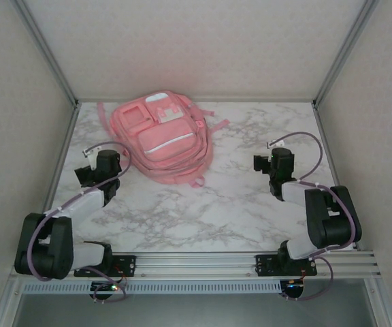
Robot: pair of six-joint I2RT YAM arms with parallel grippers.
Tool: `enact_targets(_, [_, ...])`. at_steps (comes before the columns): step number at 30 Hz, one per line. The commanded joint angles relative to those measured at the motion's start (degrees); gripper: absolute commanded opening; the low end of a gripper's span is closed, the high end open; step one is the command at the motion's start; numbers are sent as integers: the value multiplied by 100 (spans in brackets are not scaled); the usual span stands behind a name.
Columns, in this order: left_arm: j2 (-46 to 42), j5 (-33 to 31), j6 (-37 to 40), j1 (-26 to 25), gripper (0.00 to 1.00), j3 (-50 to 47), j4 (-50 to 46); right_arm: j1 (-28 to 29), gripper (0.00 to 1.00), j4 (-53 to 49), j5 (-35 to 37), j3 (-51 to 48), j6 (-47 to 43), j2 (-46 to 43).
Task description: Pack the student bag
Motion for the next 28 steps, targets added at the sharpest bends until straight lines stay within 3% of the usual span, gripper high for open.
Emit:
enact_targets(1, [350, 441, 381, 173, 100, -200, 1402, -245, 99, 1556, -365, -677, 395, 162])
enact_targets(4, [640, 1049, 478, 212, 100, -61, 1615, -332, 99, 1482, -584, -636, 421, 211])
enact_targets(8, [1287, 1755, 742, 328, 100, -281, 2972, -335, 99, 1426, -583, -616, 417, 191])
enact_targets(9, [1136, 1890, 661, 356, 100, -267, 2679, -338, 99, 1387, -585, -615, 421, 179])
enact_targets(11, [1253, 2223, 688, 428, 100, -604, 3415, -340, 99, 1382, -598, -601, 421, 180])
enact_targets(12, [1496, 2237, 781, 420, 100, -757, 3982, -333, 99, 1392, -598, -608, 419, 187])
enact_targets(16, [1392, 2208, 758, 396, 100, -697, 3623, -333, 99, 1370, -633, -594, 404, 187])
enact_targets(28, [1428, 2161, 774, 376, 100, -715, 3734, -336, 99, 1354, -659, -586, 395, 179])
